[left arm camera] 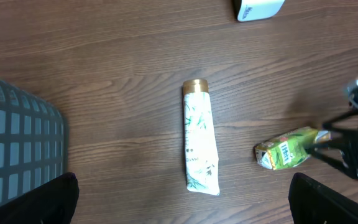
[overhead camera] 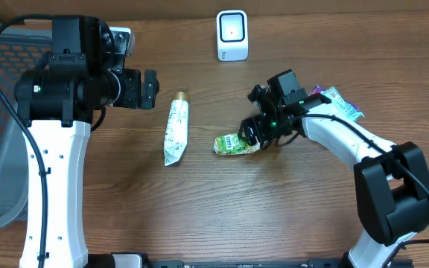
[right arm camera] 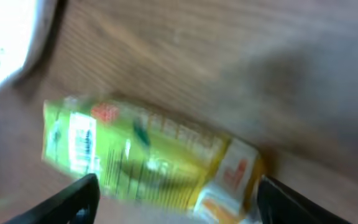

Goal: Scan the item barcode

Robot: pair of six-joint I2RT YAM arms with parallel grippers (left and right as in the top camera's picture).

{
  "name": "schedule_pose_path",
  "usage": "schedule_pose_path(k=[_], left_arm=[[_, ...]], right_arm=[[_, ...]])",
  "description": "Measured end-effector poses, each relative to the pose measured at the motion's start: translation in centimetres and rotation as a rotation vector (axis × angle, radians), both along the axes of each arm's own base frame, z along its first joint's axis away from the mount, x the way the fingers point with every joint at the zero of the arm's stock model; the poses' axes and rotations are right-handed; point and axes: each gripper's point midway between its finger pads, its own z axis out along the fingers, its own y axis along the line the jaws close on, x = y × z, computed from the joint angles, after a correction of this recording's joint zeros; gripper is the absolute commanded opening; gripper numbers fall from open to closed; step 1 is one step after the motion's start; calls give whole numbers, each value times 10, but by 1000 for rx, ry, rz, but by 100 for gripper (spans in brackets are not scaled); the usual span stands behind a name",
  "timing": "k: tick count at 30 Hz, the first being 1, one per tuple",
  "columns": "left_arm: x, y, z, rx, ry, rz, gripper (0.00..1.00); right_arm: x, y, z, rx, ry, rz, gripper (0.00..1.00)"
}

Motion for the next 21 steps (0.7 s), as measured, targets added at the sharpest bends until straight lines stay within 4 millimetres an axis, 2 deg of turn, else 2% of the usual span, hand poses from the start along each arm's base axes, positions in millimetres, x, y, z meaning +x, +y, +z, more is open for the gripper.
schedule_pose_path(k=[5,8,12,14,17,19,21], left_arm=[[0,0,0,0,0,0,100],[0,0,0,0,0,0,100],[0,0,0,0,0,0,100],[0,0,0,0,0,0,100],[0,0,0,0,-1,0,100],[0,0,0,0,-1,0,99],[0,0,0,0,0,0,100]], right_arm=[[-50,-9,-3,-19,228,16,78],[-76,-6,-2,-35,311,61,79],[-92,8,0,-30,316,140,78],[-94,15,1,-20,300,174,77],[-90,11,3,-37,284,181,76],[-75,5,9,-62,244,164,77],[-47,1,19,-82,156,136,80]])
